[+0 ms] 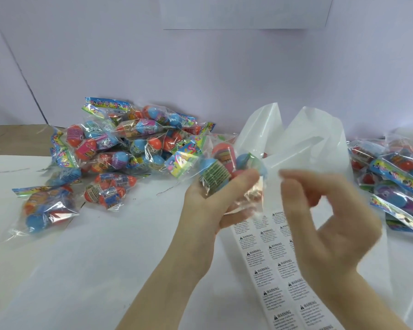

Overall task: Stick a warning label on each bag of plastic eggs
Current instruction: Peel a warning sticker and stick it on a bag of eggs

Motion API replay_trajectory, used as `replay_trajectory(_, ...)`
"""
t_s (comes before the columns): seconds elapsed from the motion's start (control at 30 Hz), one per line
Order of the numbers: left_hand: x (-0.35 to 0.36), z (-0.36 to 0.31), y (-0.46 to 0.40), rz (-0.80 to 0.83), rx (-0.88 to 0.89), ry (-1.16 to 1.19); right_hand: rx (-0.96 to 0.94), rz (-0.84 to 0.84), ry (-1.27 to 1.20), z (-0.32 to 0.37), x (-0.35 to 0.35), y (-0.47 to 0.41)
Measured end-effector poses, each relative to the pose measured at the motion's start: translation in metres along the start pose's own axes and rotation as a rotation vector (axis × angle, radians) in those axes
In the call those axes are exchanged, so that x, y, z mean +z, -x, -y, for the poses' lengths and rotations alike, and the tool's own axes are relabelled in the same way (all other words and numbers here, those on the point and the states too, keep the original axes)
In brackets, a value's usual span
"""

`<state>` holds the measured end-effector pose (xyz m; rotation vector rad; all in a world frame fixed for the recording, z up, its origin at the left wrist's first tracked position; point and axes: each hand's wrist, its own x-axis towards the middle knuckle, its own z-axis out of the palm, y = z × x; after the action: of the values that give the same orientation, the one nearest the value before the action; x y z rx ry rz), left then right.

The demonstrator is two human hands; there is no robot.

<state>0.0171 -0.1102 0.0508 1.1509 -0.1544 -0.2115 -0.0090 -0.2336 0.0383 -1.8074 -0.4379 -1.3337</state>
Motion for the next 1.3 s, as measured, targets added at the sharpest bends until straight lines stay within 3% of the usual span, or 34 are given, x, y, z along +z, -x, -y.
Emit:
replay_trajectory(0.1,-0.003,-0.002,0.001,0.077,0.013,-0.085,0.520,0.063,-0.102,-0.004,0.000,-0.011)
replay_trajectory(0.17,-0.004,-0.005,0.002,0.141,0.012,-0.121,0.827,0.230,-0.275,-0.012,-0.006,-0.019)
replay_trajectory(0.23,-0.005,-0.008,0.002,0.196,0.023,-0.139,0.977,0.486,-0.426,-0.018,-0.013,-0.025)
replay_trajectory(0.27,-0.006,-0.009,0.003,0.218,0.032,-0.154,0.977,0.583,-0.449,-0.019,-0.015,-0.026)
replay_trajectory(0.33,-0.007,-0.012,0.004,0.224,0.047,-0.177,0.933,0.610,-0.502,-0.017,-0.017,-0.026)
replay_trajectory(0.57,-0.007,-0.010,0.000,-0.019,0.060,-0.213,0.954,0.261,-0.731,-0.019,-0.015,-0.028)
replay_trajectory(0.7,-0.004,-0.010,0.001,-0.029,0.073,-0.253,0.980,0.196,-0.742,-0.015,-0.013,-0.029)
replay_trajectory(0.97,0.003,-0.006,0.002,-0.042,0.047,-0.290,0.939,0.263,-0.676,-0.010,-0.011,-0.026)
replay_trajectory(1.3,-0.005,-0.006,0.001,-0.045,-0.034,-0.134,1.041,0.259,-0.859,-0.008,-0.008,-0.024)
